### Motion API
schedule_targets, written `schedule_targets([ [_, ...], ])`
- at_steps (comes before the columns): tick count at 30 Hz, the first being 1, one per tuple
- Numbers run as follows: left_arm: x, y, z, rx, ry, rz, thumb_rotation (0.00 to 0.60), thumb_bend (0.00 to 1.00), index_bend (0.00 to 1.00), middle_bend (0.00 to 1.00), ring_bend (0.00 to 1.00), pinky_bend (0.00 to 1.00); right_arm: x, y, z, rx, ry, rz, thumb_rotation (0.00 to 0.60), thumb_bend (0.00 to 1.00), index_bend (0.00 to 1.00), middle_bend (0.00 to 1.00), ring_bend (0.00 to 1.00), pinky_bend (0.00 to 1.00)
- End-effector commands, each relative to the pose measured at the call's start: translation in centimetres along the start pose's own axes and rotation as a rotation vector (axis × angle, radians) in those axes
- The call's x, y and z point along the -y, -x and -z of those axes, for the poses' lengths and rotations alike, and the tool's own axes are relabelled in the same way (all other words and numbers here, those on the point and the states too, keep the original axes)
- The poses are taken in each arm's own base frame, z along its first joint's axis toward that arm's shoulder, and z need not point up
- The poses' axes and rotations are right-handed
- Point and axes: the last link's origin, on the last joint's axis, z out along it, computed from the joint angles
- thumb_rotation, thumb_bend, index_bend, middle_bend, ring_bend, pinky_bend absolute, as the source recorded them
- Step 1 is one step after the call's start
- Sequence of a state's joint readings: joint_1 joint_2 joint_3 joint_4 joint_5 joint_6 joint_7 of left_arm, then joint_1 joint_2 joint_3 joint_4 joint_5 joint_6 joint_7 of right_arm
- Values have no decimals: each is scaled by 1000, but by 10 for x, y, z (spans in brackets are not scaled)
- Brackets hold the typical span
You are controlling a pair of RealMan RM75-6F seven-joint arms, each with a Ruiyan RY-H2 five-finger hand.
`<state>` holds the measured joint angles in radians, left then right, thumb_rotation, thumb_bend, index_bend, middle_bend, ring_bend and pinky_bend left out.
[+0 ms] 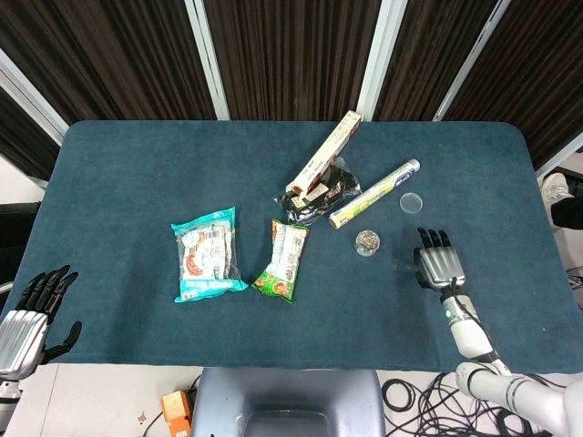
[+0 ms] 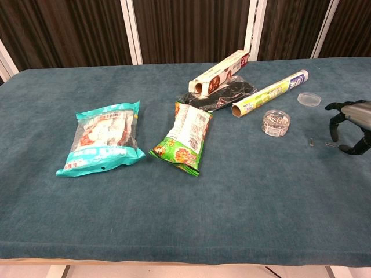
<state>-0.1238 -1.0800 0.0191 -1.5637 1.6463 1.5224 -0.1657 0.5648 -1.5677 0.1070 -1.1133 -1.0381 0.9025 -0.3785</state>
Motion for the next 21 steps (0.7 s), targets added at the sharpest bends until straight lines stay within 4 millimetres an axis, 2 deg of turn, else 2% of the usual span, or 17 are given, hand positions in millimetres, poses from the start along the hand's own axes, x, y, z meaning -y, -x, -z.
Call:
schedule_targets([
  [1,0,0,0,1,-1,1,600,428,0,11,0,63,2,1,-1,3,-3,2,600,337,490,20,0,0],
  [11,1,-1,0,1,-2,3,600,429,0,11,0,64,10,2,-3,8,-16,2,600,337,498,20,0,0],
  [21,1,0,-1,1,-1,2,600,428,0,11,0,63,9,6,-4,21,-19,9,600,337,556,20,0,0],
])
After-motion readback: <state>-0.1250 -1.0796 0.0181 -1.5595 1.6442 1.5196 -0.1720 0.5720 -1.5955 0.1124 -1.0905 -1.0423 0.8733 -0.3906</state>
